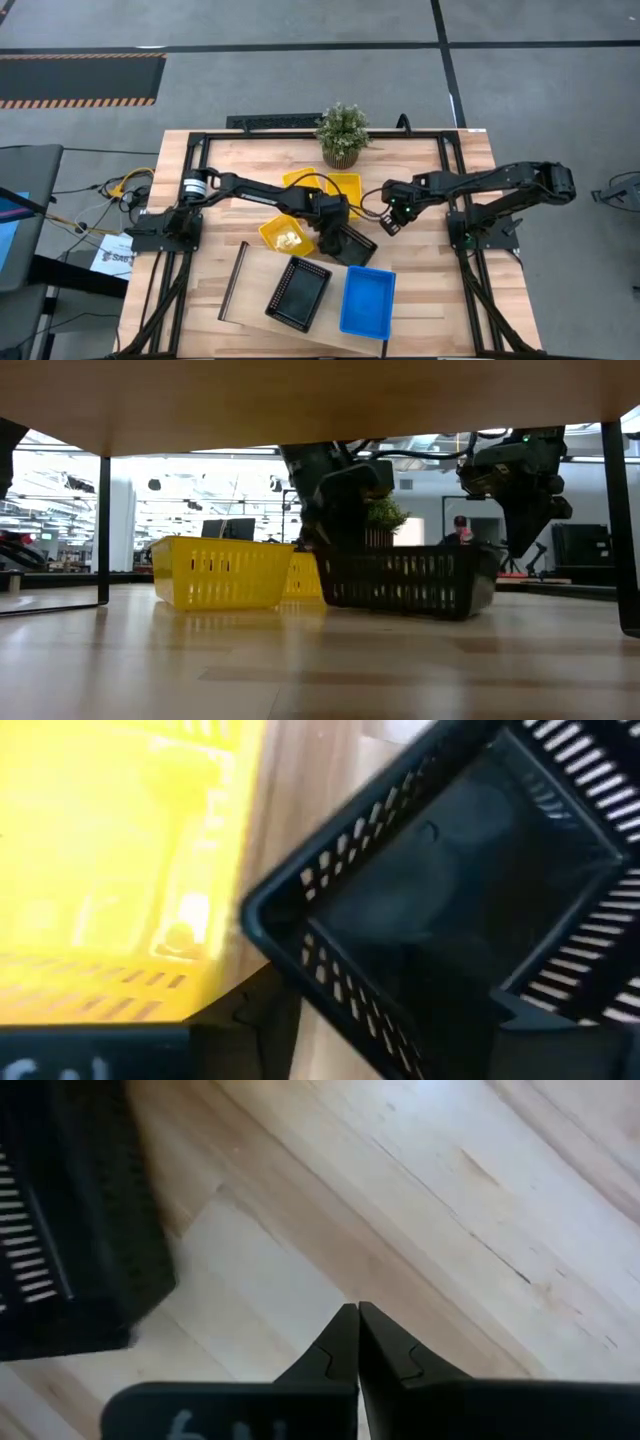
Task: Stack baskets on shelf by color
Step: Stack the black bin on top of the black bin on the shelf
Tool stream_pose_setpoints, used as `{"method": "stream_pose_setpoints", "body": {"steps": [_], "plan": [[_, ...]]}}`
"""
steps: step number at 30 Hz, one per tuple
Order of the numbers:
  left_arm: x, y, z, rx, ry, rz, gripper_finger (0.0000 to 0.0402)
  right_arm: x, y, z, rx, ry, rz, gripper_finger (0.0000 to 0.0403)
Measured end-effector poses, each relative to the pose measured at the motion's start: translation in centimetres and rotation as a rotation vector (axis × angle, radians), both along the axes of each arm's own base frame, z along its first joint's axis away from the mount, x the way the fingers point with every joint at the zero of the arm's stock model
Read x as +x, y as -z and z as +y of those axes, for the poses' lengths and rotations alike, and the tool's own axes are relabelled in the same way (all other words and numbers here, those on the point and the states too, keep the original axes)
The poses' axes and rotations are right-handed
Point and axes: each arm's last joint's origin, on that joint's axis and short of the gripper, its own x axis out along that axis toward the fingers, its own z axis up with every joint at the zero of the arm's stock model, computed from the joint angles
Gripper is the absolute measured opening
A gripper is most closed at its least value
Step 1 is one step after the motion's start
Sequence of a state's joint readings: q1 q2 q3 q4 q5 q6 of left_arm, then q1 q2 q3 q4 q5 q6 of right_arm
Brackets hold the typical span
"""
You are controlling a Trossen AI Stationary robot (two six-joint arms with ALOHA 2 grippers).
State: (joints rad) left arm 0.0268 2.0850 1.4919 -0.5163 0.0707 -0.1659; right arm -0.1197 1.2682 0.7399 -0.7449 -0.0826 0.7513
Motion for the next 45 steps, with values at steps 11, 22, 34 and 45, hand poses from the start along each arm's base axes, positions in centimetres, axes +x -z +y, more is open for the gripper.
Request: {"method": "stream_pose_setpoints", "body": {"steps": [11, 22, 34, 45], "plan": [[0.0, 0.0, 0.3, -0.010, -0.019, 0.001, 0.0008, 0.0, 0.0, 0.3, 0.003, -0.008, 0.007, 0.0016], [0.5, -3.7, 1.3, 0.021, -0.052, -0.010, 0.0000, -0.1, 0.0, 0.3, 0.003, -0.007, 0.010, 0.0020], [0.6, -10.5, 2.6, 0.136, -0.029, 0.026, 0.0000, -1.5, -1.2, -0.1, -0.015, 0.080, 0.014, 0.0021], [-1.2, -18.8, 2.9, 0.315, 0.039, 0.029, 0.0000, -3.1, -3.0, -0.4, -0.096, 0.112, -0.059, 0.0018]]}}
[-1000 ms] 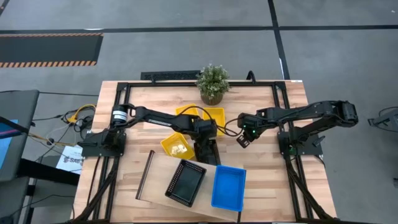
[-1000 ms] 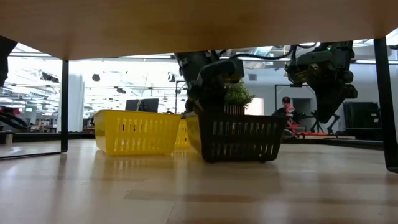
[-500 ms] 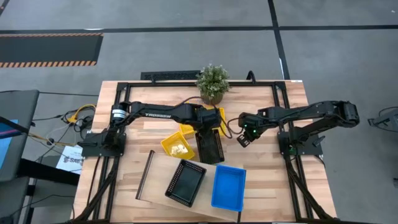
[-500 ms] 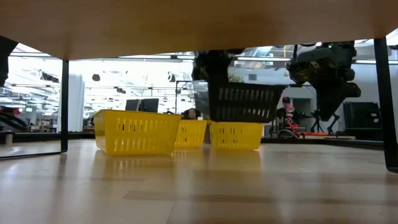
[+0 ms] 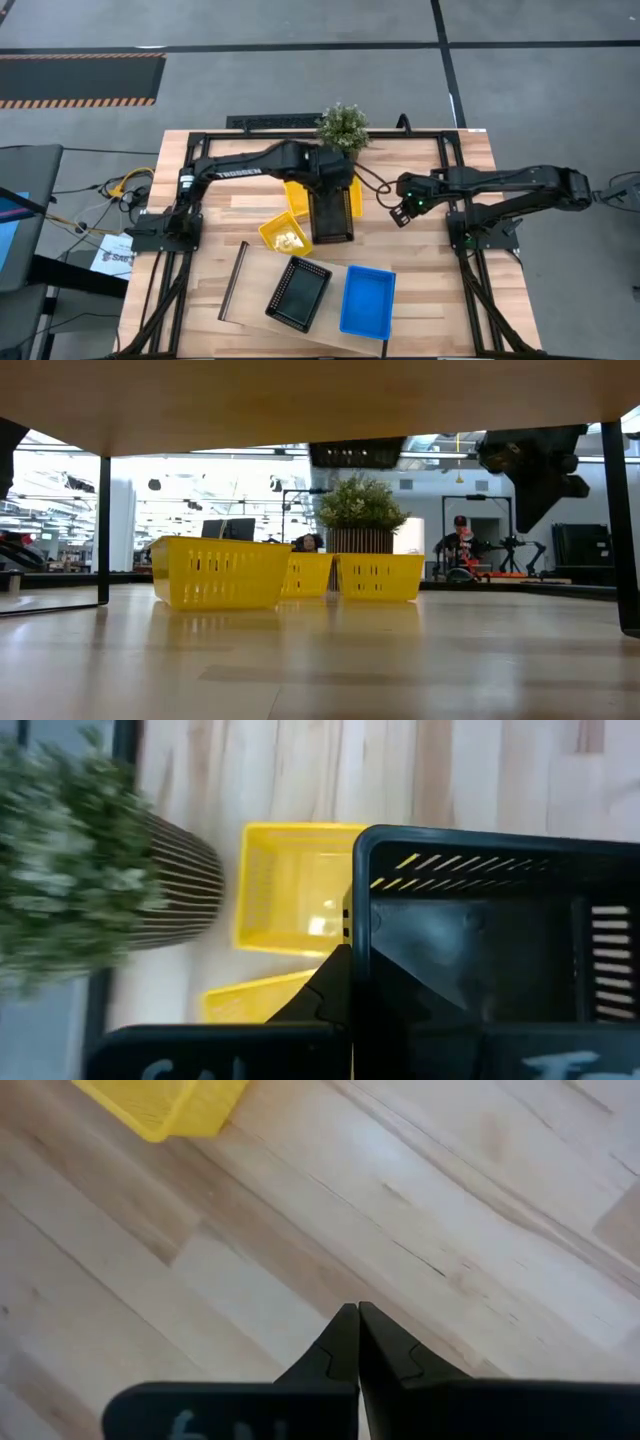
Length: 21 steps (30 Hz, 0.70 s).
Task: Stack baskets on shelf by color
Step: Stack the black bin on top of the black bin on the shelf
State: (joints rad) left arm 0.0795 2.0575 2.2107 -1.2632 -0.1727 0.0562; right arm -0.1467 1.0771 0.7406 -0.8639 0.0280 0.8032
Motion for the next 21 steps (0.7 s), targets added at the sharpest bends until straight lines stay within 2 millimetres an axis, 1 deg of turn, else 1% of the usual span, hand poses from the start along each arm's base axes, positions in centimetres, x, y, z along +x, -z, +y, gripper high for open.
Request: {"method": "stream_pose_setpoints", "body": {"steps": [3, 5, 7, 9, 12, 15, 18, 21], "plan": [[-1.1, -2.4, 0.0, 0.017, 0.040, 0.009, 0.0000, -0.1, -0.1, 0.0, 0.000, 0.000, -0.002, 0.0020], [-1.8, -4.0, -0.1, 0.000, 0.044, -0.041, 0.0000, -0.1, -0.1, 0.0, -0.001, 0.000, -0.005, 0.0019], [-3.2, -5.4, -0.4, -0.056, 0.065, -0.097, 0.0000, -0.1, -0.1, 0.0, -0.003, -0.009, -0.001, 0.0017], [-4.9, -7.3, -0.9, -0.128, 0.119, -0.145, 0.0000, -0.1, -0.1, 0.0, -0.008, -0.021, -0.001, 0.0016], [-7.5, -9.6, -1.7, -0.152, 0.130, -0.189, 0.0000, -0.1, -0.1, 0.0, -0.017, -0.046, 0.001, 0.0017], [-8.9, -10.8, -2.8, -0.153, 0.189, -0.215, 0.0000, -0.1, -0.1, 0.0, -0.024, -0.063, 0.003, 0.0019], [-9.2, -11.2, -4.4, -0.202, 0.309, -0.232, 0.0000, -0.1, -0.1, 0.0, -0.026, -0.068, 0.004, 0.0019], [-9.3, -11.1, -6.5, -0.251, 0.455, -0.225, 0.0000, 0.0, -0.1, 0.0, -0.034, -0.088, 0.003, 0.0017]]}}
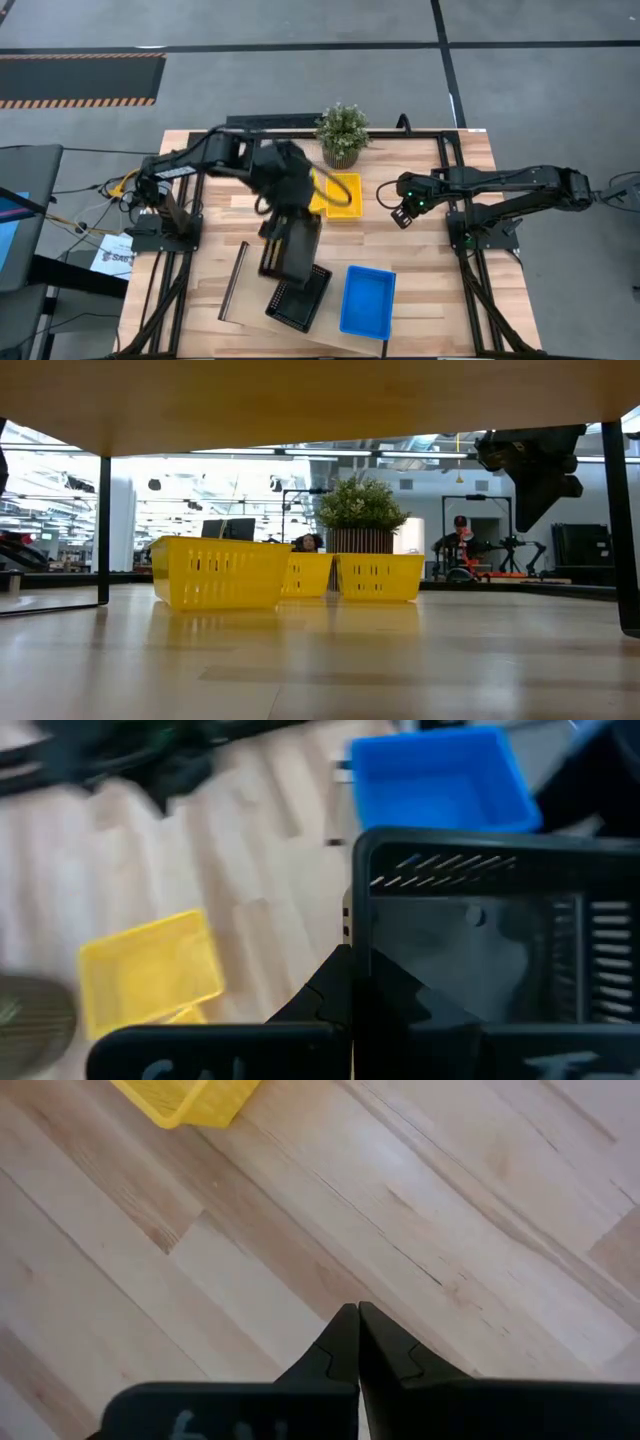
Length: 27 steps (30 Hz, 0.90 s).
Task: Stack baskets on shelf by color
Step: Stack the black bin on top of the black bin on the shelf
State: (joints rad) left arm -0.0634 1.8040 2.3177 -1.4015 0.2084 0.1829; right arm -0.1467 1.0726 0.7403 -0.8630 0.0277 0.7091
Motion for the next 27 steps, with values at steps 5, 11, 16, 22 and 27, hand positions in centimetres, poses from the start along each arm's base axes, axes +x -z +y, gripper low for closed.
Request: {"method": "stream_pose_setpoints", "body": {"steps": [5, 11, 16, 22, 27], "plan": [[1.1, 1.2, -3.2, 0.077, 0.132, 0.001, 0.0000, 0.0, 0.0, 0.0, -0.005, -0.013, 0.003, 0.0017], [3.0, 3.5, -5.5, 0.089, 0.191, 0.065, 0.0000, 0.0, 0.0, 0.0, -0.005, -0.013, 0.002, 0.0021], [3.9, 5.0, -6.3, 0.068, 0.227, 0.126, 0.0000, 0.0, 0.0, 0.0, -0.012, -0.031, 0.003, 0.0018], [4.4, 5.9, -6.9, 0.043, 0.230, 0.176, 0.0000, 0.0, 0.0, 0.0, -0.013, -0.034, 0.004, 0.0018], [4.9, 6.8, -7.3, 0.044, 0.237, 0.207, 0.0000, 0.0, 0.0, 0.0, -0.013, -0.035, 0.006, 0.0023]]}}
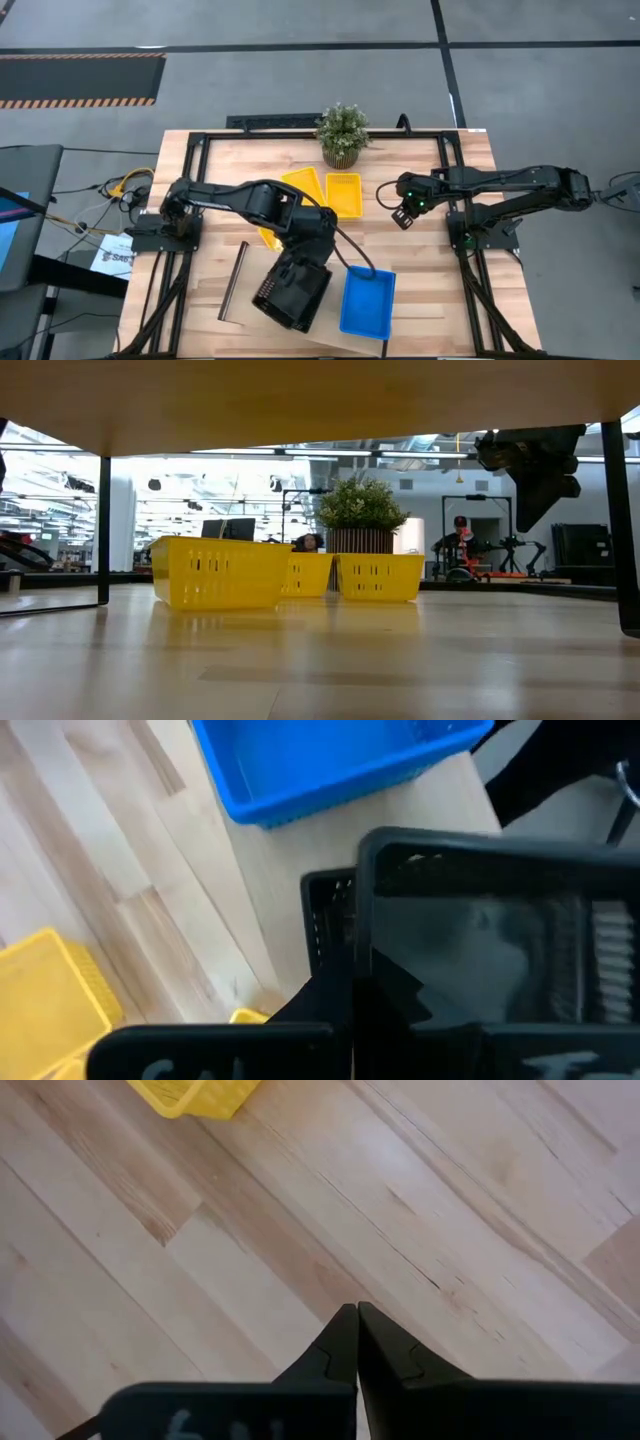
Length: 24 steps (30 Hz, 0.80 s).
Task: Stack baskets on shelf by color
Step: Stack the black bin on top of the black bin on the shelf
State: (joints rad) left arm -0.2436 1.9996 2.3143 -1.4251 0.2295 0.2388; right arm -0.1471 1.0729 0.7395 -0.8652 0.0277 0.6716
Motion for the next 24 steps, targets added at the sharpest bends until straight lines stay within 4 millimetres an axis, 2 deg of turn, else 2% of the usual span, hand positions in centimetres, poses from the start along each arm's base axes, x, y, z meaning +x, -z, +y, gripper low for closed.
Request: {"method": "stream_pose_setpoints", "body": {"steps": [4, 14, 18, 24], "plan": [[0.4, 0.6, -0.2, 0.011, 0.012, 0.017, 0.0000, 0.0, 0.0, 0.0, 0.000, 0.000, 0.003, 0.0022], [0.6, 0.7, -0.2, 0.034, -0.003, -0.005, 0.0000, -0.1, 0.0, 0.1, 0.002, -0.002, 0.011, 0.0024], [0.8, 0.6, -0.3, 0.022, -0.019, -0.018, 0.0008, -0.1, 0.1, 0.1, 0.002, -0.003, 0.015, 0.0023], [1.7, 1.6, -0.6, 0.018, -0.028, 0.001, 0.0023, -0.2, 0.1, 0.1, 0.002, -0.005, 0.021, 0.0021]]}}
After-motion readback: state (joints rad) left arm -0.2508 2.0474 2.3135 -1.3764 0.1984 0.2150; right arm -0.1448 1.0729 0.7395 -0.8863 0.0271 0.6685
